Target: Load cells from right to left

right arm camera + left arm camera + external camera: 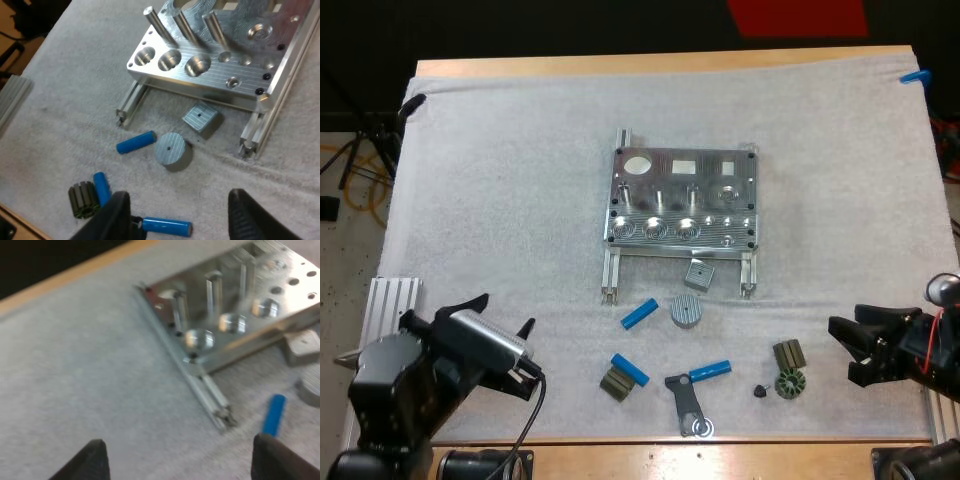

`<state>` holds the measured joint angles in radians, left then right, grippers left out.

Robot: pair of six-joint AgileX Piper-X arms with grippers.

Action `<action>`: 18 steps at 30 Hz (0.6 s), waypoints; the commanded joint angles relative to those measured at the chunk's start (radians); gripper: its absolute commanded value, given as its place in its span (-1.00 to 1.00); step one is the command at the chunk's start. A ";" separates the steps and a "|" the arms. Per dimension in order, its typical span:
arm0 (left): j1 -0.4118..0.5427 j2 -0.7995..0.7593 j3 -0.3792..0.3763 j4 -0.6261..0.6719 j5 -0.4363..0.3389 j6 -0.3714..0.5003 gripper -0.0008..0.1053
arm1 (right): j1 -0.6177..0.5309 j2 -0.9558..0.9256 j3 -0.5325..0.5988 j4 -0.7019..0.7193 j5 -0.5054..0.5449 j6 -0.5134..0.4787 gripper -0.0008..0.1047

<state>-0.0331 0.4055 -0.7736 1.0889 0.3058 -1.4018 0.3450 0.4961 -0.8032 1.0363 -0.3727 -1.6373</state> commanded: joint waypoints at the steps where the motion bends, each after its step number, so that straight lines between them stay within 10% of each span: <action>1: 0.002 0.023 -0.006 0.016 0.023 0.019 0.13 | -0.003 0.008 -0.014 -0.006 -0.034 -0.003 -0.15; 18: -0.308 0.312 -0.006 0.000 -0.048 0.059 0.13 | -0.003 0.069 -0.015 -0.006 -0.157 -0.001 -0.15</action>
<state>-0.3390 0.7145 -0.7738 1.0934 0.2737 -1.3478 0.3450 0.5645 -0.8085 1.0363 -0.5105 -1.6351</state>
